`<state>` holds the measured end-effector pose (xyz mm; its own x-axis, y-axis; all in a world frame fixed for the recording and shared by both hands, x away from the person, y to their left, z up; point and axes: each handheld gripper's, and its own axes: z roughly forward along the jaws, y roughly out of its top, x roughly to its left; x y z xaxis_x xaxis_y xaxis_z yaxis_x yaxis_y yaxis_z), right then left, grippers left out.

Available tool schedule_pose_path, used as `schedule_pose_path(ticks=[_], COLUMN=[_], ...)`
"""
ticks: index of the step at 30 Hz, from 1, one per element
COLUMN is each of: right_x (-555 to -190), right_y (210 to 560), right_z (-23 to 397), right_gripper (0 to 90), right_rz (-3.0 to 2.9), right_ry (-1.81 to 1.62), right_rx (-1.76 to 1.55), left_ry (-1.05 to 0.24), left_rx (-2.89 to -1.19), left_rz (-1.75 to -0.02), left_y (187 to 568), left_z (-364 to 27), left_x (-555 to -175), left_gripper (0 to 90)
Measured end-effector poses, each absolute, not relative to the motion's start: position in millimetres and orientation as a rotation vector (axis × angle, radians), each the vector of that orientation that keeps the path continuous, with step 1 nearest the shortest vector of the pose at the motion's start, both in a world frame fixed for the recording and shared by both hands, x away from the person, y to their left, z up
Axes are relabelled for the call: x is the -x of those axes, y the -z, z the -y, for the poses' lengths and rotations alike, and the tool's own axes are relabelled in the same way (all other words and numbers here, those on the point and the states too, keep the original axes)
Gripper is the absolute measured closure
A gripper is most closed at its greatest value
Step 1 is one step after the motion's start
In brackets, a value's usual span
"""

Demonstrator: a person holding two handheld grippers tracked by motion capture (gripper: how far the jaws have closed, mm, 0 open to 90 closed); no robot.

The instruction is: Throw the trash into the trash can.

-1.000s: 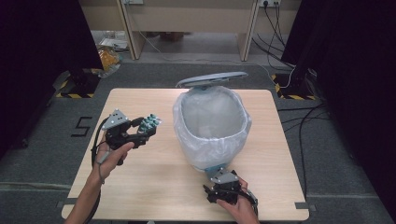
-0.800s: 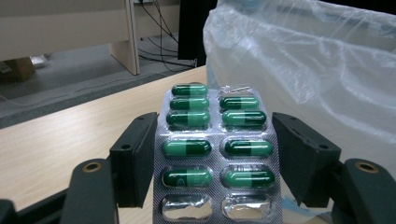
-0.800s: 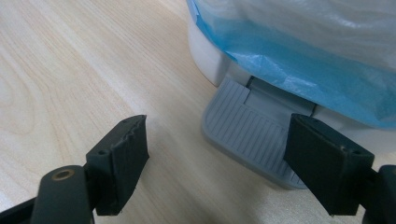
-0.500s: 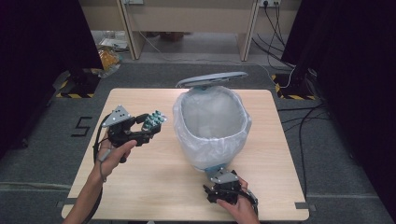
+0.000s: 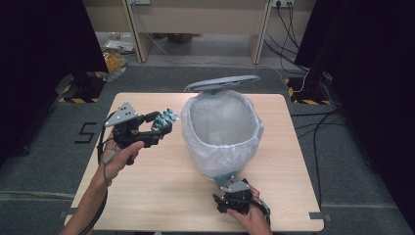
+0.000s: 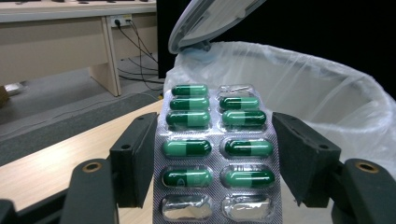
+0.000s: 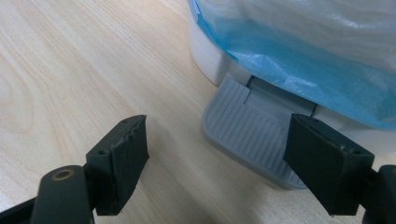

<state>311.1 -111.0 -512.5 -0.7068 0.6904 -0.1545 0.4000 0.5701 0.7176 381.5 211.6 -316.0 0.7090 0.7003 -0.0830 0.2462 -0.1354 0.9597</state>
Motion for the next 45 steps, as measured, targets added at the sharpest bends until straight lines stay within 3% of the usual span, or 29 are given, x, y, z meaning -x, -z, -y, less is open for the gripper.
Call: schedule_pose_path(ticks=[20,45], right_x=[-311,-310], right_y=[513,513], right_z=[111,111], right_gripper=[21.7,21.7], right_rz=[-2.387,-2.389], right_ry=[-0.934,-0.930], right_rx=[-0.874,-0.874], left_ry=[-0.463,-0.500], left_rx=[-1.733,-1.825], left_rz=[-0.648,-0.584], left_y=[287,282], left_z=[-160,-95], left_x=[-383,-399], left_gripper=[33.8,33.8])
